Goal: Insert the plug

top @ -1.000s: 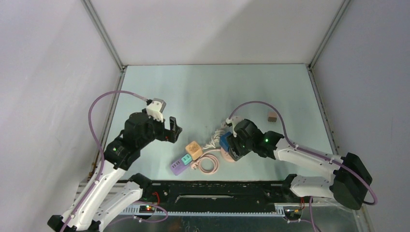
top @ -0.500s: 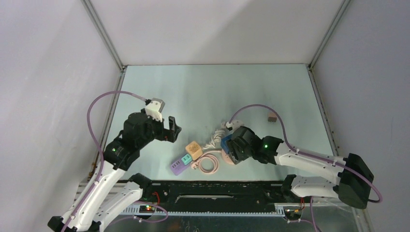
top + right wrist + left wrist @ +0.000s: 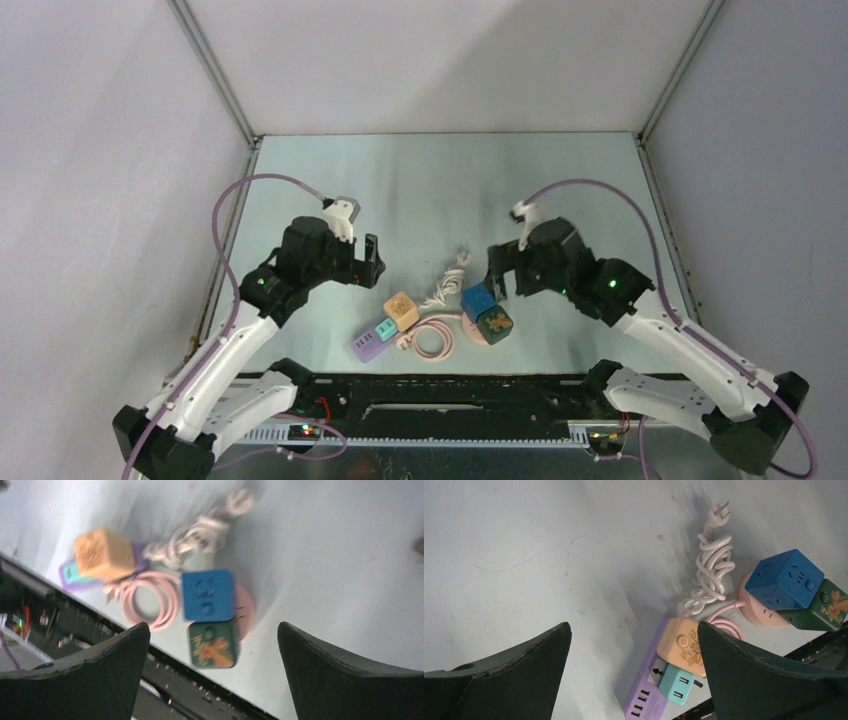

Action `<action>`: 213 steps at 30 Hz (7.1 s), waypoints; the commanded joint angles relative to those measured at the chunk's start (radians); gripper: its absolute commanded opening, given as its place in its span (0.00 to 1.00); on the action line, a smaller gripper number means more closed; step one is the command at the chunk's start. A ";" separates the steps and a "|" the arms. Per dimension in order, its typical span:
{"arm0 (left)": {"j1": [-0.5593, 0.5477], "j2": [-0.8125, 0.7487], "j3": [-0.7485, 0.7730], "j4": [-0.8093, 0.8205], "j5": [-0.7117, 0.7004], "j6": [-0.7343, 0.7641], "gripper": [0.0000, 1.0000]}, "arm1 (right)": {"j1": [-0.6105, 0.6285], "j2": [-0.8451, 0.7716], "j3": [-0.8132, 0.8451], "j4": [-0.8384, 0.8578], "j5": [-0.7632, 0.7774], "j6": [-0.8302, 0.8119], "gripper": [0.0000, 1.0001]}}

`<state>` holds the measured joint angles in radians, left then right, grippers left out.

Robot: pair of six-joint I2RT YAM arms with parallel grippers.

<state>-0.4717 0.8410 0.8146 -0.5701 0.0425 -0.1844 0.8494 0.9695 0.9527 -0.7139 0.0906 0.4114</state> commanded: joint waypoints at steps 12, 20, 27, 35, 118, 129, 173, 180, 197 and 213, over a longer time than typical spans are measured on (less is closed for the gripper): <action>0.063 0.160 0.172 0.083 0.033 0.024 1.00 | -0.716 0.521 0.229 0.083 -0.102 -0.147 1.00; 0.091 0.239 0.212 0.052 0.027 0.063 1.00 | -0.732 0.902 0.487 -0.032 0.072 -0.181 0.85; 0.104 0.268 0.250 0.032 0.049 0.081 1.00 | -0.766 1.030 0.552 -0.097 0.054 -0.212 0.79; 0.130 0.256 0.309 0.018 0.104 0.048 0.98 | -0.824 1.087 0.516 -0.061 -0.116 -0.242 0.41; -0.142 0.495 0.124 0.538 0.710 -0.555 0.00 | 0.067 0.262 0.222 0.129 0.077 -0.191 0.75; -0.012 0.434 0.202 0.263 0.468 -0.241 0.00 | -0.055 0.156 0.139 0.128 -0.030 -0.165 0.91; -0.326 0.437 0.362 0.050 0.308 0.211 0.00 | -0.579 -0.148 -0.235 0.079 -0.386 -0.074 0.95; -0.458 0.631 0.583 -0.107 0.129 0.191 0.00 | -0.651 -0.174 -0.235 0.070 -0.422 -0.065 0.95; -0.598 0.819 0.679 -0.091 0.024 0.163 0.00 | -0.747 -0.230 -0.235 0.067 -0.452 -0.068 0.95; -0.598 0.848 0.661 -0.043 0.023 0.170 0.00 | -0.763 -0.224 -0.235 0.067 -0.482 -0.077 0.95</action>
<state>-1.0668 1.6814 1.4513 -0.6495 0.0559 -0.0017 0.0925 0.7506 0.7147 -0.6571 -0.3733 0.3336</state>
